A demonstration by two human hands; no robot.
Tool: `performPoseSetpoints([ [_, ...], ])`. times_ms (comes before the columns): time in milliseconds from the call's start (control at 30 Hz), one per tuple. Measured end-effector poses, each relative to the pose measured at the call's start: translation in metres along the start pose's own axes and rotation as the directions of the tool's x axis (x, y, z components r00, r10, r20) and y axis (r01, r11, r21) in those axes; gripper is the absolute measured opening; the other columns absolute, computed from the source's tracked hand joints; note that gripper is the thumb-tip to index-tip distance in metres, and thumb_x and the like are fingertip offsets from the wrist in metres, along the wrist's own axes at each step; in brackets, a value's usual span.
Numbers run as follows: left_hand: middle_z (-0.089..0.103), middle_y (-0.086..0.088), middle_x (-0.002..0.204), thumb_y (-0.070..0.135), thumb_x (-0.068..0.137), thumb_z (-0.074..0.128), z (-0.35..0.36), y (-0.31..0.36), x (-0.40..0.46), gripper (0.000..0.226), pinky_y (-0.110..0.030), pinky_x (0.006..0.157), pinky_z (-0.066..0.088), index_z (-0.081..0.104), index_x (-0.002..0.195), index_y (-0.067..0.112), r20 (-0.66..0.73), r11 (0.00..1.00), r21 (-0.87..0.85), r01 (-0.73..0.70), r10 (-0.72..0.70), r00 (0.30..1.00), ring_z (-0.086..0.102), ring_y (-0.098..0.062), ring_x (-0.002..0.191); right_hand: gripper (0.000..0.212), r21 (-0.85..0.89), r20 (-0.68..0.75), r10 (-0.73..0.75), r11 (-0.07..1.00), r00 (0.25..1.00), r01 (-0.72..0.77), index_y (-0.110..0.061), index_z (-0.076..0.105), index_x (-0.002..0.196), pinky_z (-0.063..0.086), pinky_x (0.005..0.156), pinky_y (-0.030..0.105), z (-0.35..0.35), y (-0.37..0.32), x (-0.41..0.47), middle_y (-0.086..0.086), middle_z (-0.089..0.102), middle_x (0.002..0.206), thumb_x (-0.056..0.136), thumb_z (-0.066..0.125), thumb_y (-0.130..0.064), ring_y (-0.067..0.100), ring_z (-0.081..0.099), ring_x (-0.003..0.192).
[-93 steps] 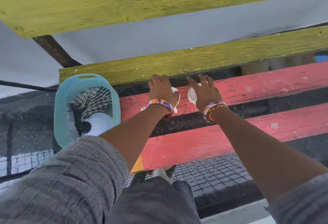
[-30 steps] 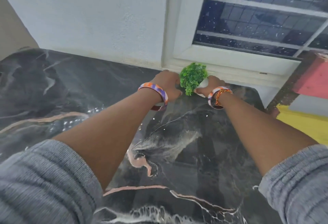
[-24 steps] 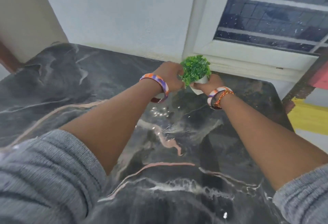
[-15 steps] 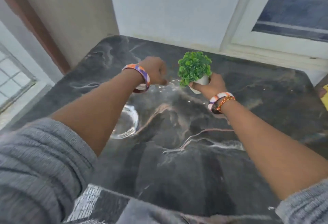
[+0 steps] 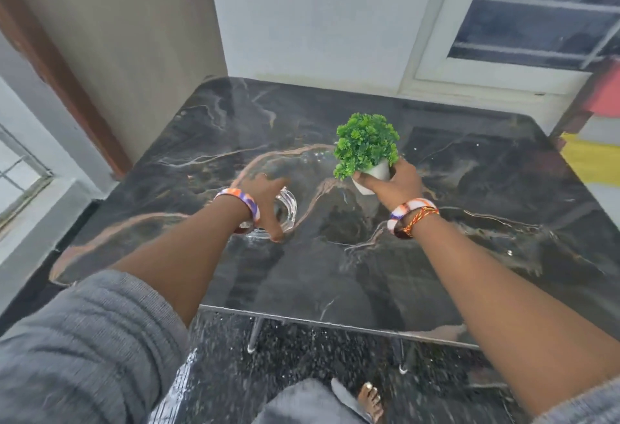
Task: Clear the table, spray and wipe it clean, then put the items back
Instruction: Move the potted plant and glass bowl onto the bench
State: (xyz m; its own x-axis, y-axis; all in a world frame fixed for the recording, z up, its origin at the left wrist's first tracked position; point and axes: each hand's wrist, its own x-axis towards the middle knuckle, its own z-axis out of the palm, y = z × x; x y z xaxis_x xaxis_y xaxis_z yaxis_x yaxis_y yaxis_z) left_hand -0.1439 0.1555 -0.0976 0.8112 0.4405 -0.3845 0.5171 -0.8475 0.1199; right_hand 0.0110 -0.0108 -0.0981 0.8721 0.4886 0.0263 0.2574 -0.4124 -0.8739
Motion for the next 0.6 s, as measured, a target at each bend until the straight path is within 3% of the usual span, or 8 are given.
performPoseSetpoints([
  [167, 0.045, -0.016, 0.135, 0.042, 0.052, 0.081, -0.006, 0.027, -0.001, 0.104, -0.04, 0.103, 0.043, 0.031, 0.142, 0.023, -0.093, 0.996, -0.068, -0.062, 0.055, 0.994, 0.047, -0.035, 0.122, 0.037, 0.048, -0.068, 0.049, 0.998, 0.996, -0.046, -0.008, 0.063, 0.105, 0.04, 0.071, 0.024, -0.035, 0.012, -0.017, 0.003, 0.062, 0.092, 0.074, 0.077, -0.024, 0.019, 0.057, 0.083],
  [267, 0.046, -0.013, 0.14, 0.041, 0.051, 0.079, -0.025, 0.058, 0.0, 0.106, -0.034, 0.106, 0.039, 0.031, 0.143, 0.023, -0.145, 0.962, -0.234, -0.138, 0.106, 0.984, 0.045, -0.029, 0.128, 0.037, 0.06, -0.116, 0.084, 0.995, 0.99, -0.077, -0.004, 0.065, 0.102, 0.04, 0.067, 0.022, -0.057, 0.021, -0.019, 0.007, 0.063, 0.091, 0.074, 0.077, -0.026, 0.019, 0.057, 0.082],
  [367, 0.043, -0.007, 0.145, 0.035, 0.068, 0.077, -0.039, 0.098, 0.003, 0.097, -0.033, 0.112, 0.033, 0.021, 0.147, 0.032, -0.158, 0.863, -0.467, -0.194, 0.134, 0.978, 0.042, -0.025, 0.134, 0.032, 0.088, -0.171, 0.122, 0.99, 0.978, -0.109, -0.005, 0.067, 0.093, 0.04, 0.062, 0.022, -0.086, 0.03, -0.022, 0.01, 0.064, 0.087, 0.073, 0.077, -0.028, 0.019, 0.057, 0.079],
  [433, 0.047, -0.002, 0.143, 0.045, 0.061, 0.075, -0.039, 0.129, 0.002, 0.096, -0.036, 0.112, 0.034, 0.027, 0.144, 0.036, -0.115, 0.644, -0.756, -0.115, 0.043, 0.992, 0.047, -0.024, 0.129, 0.024, 0.111, -0.185, 0.136, 0.987, 0.973, -0.117, -0.008, 0.066, 0.085, 0.04, 0.051, 0.017, -0.108, 0.038, -0.027, 0.008, 0.063, 0.081, 0.075, 0.076, -0.028, 0.02, 0.056, 0.075],
  [500, 0.057, -0.002, 0.128, 0.055, 0.054, 0.072, -0.032, 0.164, 0.003, 0.085, -0.043, 0.098, 0.047, 0.049, 0.13, 0.028, 0.057, 0.219, -0.973, 0.067, -0.05, 0.997, 0.059, -0.024, 0.11, 0.023, 0.172, -0.203, 0.168, 0.976, 0.965, -0.134, -0.01, 0.065, 0.072, 0.042, 0.051, 0.014, -0.135, 0.05, -0.034, 0.004, 0.061, 0.069, 0.076, 0.074, -0.03, 0.018, 0.055, 0.068],
  [567, 0.059, -0.009, 0.114, 0.056, 0.067, 0.068, -0.027, 0.202, 0.001, 0.062, -0.042, 0.067, 0.056, 0.054, 0.116, 0.022, 0.252, -0.102, -0.963, 0.249, -0.015, 0.968, 0.06, -0.027, 0.095, 0.035, 0.214, -0.229, 0.224, 0.961, 0.947, -0.175, -0.014, 0.056, 0.056, 0.044, 0.058, 0.025, -0.165, 0.065, -0.042, 0.0, 0.053, 0.058, 0.078, 0.071, -0.036, 0.014, 0.049, 0.058],
  [600, 0.057, -0.011, 0.12, 0.058, 0.07, 0.065, -0.024, 0.224, 0.003, 0.064, -0.04, 0.055, 0.056, 0.053, 0.12, 0.02, 0.308, -0.217, -0.927, 0.305, 0.023, 0.951, 0.059, -0.031, 0.1, 0.039, 0.234, -0.245, 0.252, 0.952, 0.936, -0.195, -0.015, 0.052, 0.054, 0.045, 0.057, 0.027, -0.184, 0.074, -0.047, -0.001, 0.05, 0.056, 0.079, 0.069, -0.039, 0.012, 0.047, 0.055],
])
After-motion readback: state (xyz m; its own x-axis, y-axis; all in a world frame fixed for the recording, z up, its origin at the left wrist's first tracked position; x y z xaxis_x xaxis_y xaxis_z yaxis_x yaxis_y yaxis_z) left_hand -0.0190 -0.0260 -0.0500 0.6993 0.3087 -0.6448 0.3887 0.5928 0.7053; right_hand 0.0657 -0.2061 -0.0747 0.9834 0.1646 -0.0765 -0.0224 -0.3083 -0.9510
